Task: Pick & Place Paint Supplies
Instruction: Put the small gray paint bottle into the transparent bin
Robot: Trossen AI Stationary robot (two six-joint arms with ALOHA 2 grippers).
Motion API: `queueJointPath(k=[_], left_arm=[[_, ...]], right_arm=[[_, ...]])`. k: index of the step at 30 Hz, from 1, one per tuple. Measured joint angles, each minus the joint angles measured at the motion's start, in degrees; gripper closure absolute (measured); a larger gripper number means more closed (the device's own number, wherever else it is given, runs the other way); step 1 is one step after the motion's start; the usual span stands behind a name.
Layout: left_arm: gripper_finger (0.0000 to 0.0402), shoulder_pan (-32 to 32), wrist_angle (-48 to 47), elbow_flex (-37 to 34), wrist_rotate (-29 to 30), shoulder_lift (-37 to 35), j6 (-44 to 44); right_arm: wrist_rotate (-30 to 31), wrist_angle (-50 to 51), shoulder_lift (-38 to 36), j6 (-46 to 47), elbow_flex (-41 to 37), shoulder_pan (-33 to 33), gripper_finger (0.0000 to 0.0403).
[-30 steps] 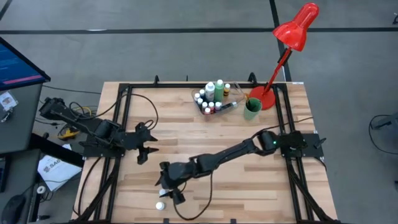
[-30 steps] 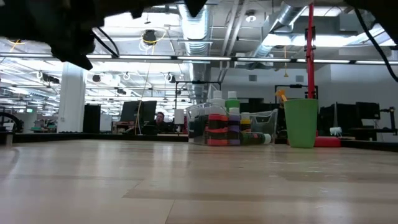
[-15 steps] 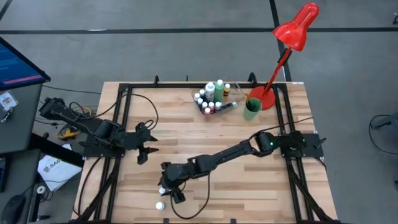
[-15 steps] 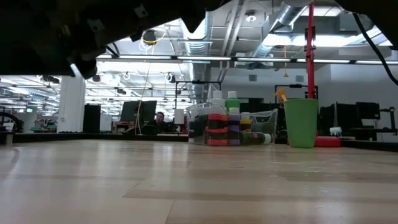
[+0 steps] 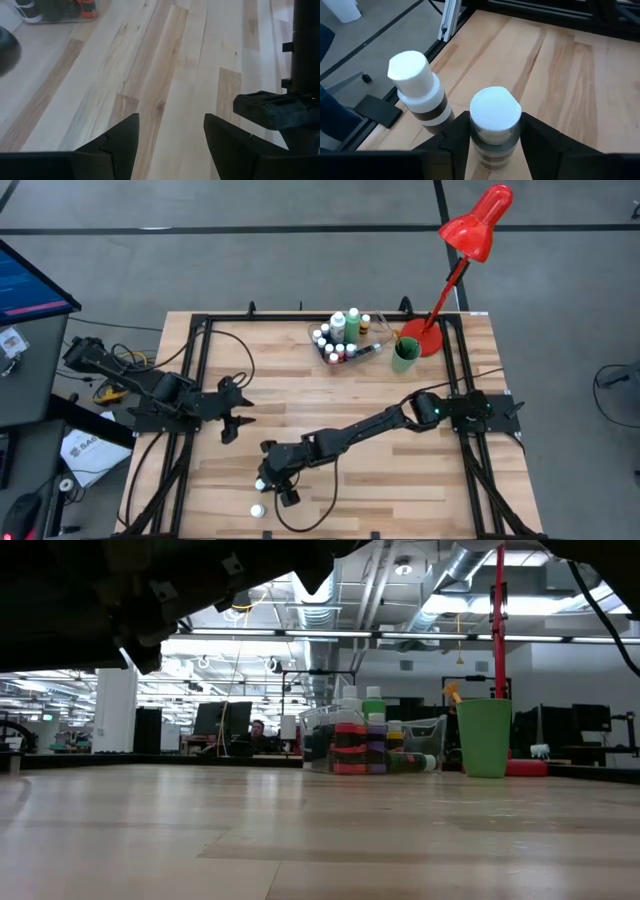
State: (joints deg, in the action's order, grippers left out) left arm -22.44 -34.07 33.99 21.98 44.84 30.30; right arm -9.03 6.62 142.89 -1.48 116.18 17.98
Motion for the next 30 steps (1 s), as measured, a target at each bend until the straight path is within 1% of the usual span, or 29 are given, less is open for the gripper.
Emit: queueJointPath(k=[6,11,18,21,27,30], left_arm=[[0.0192,0.00,0.03,-0.01,0.63,0.00,0.00],[0.0192,0.00,0.05,-0.01,0.65,0.00,0.00],[0.0192,0.00,0.05,-0.01,0.70,0.00,0.00],[0.0192,0.00,0.04,-0.01,0.72,0.00,0.00],[0.0192,0.00,0.05,-0.01,0.72,0.00,0.00],[0.0192,0.00,0.05,-0.01,0.74,0.00,0.02]], right_arm=[[0.01,-0.01,0.00,0.28,0.00,0.02,0.0246],[-0.01,0.14,-0.41,1.51,-0.02,-0.17,0.0280],[-0.12,-0.04,-3.76,5.34,-0.04,-2.26,0.0280],[0.01,2.70,-5.96,5.51,-0.04,-3.46,0.0280],[-0.36,16.15,-13.88,-0.24,-0.17,-6.60,0.0280],[-0.36,19.85,-19.27,-1.42,-4.40,-9.19,0.0280]])
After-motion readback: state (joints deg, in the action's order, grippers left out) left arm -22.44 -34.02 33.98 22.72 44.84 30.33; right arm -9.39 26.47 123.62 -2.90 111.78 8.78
